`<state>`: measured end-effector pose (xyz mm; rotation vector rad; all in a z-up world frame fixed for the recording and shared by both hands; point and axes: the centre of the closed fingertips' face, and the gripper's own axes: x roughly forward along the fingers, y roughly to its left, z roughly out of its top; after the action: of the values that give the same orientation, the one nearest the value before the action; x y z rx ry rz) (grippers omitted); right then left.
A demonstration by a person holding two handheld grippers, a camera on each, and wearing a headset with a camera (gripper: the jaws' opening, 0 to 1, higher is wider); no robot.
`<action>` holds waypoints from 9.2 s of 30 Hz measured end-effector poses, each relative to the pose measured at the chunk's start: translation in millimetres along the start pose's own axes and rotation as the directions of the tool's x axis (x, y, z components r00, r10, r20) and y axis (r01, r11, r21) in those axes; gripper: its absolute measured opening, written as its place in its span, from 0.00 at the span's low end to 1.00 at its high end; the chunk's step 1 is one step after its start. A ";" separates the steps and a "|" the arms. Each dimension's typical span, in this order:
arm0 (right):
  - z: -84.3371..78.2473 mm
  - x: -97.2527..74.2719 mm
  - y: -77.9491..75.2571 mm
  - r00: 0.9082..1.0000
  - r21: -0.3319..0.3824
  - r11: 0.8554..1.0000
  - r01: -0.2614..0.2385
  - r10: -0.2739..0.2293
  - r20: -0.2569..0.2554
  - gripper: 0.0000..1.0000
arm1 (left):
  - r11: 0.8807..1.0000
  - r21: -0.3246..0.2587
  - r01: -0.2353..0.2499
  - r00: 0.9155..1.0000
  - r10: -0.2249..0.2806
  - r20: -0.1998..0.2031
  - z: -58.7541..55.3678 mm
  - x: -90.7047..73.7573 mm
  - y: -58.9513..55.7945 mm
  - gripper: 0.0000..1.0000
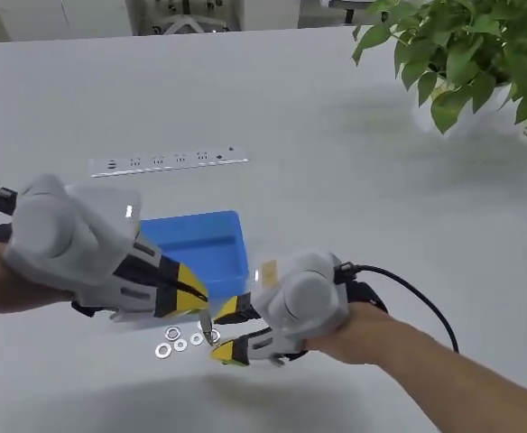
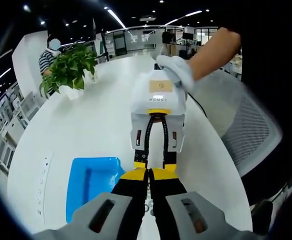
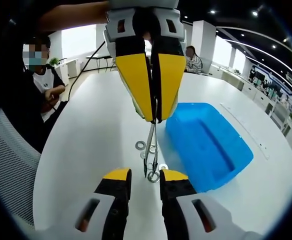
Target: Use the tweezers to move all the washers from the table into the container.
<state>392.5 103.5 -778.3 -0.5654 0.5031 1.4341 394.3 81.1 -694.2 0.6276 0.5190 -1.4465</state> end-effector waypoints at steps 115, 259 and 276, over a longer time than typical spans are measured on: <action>55.6 -32.4 -44.3 0.999 -0.029 0.999 0.032 -0.031 0.019 0.09 | 0.895 -0.371 -0.250 0.935 0.322 0.147 -26.2 -59.7 0.5 0.95; 27.9 -45.8 -88.7 0.992 0.021 0.992 0.123 -0.122 -0.022 0.45 | 0.952 -0.160 -0.260 0.955 0.279 0.106 6.3 -35.7 81.6 0.06; 17.0 -68.4 -66.3 0.987 0.079 0.984 0.158 -0.157 -0.017 0.59 | 0.948 -0.165 -0.274 0.951 0.293 0.100 17.8 -52.4 64.9 0.06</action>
<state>453.1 58.4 -717.8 -0.5372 0.5108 1.2552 454.7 109.0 -640.7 0.4686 0.4159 -1.1536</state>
